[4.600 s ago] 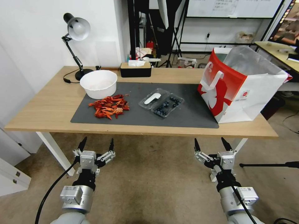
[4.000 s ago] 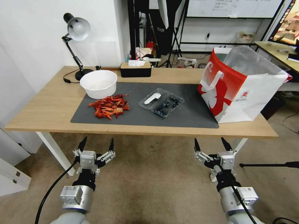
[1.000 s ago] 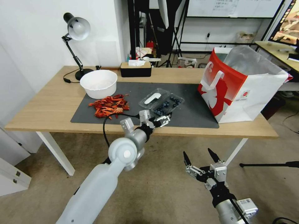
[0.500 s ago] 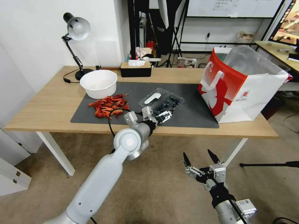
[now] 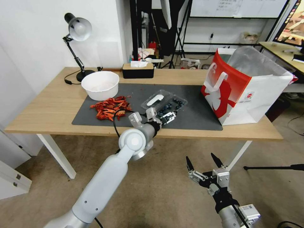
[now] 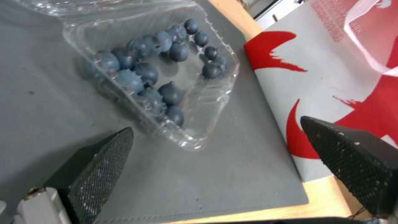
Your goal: Close the takeout container lid, then place the container into the takeout bag.
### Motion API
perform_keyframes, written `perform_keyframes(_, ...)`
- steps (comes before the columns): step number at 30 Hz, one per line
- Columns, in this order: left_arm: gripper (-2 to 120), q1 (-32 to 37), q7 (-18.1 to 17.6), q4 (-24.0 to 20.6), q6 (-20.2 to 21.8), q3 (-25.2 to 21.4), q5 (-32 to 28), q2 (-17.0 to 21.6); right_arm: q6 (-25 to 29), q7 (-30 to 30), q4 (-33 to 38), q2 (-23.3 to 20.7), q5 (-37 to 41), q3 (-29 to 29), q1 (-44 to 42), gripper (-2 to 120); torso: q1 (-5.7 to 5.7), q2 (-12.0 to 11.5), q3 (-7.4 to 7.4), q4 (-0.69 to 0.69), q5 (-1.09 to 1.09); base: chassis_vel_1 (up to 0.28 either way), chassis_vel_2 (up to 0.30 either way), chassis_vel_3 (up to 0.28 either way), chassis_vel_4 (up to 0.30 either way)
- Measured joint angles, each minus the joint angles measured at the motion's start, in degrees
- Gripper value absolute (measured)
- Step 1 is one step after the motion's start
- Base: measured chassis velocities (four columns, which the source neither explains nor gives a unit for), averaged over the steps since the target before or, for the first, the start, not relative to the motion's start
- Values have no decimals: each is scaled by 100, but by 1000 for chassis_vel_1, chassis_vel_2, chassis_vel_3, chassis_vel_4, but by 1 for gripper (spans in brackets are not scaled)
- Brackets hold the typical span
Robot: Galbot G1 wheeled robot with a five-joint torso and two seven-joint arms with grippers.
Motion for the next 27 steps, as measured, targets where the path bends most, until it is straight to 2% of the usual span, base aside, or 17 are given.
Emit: perform_keyframes(27, 100, -117, -12, 48, -43, 177, -57, -274, 47, -60, -47, 3, -49, 31, -56, 100, 0, 0, 0, 0, 0, 0, 0, 0, 0)
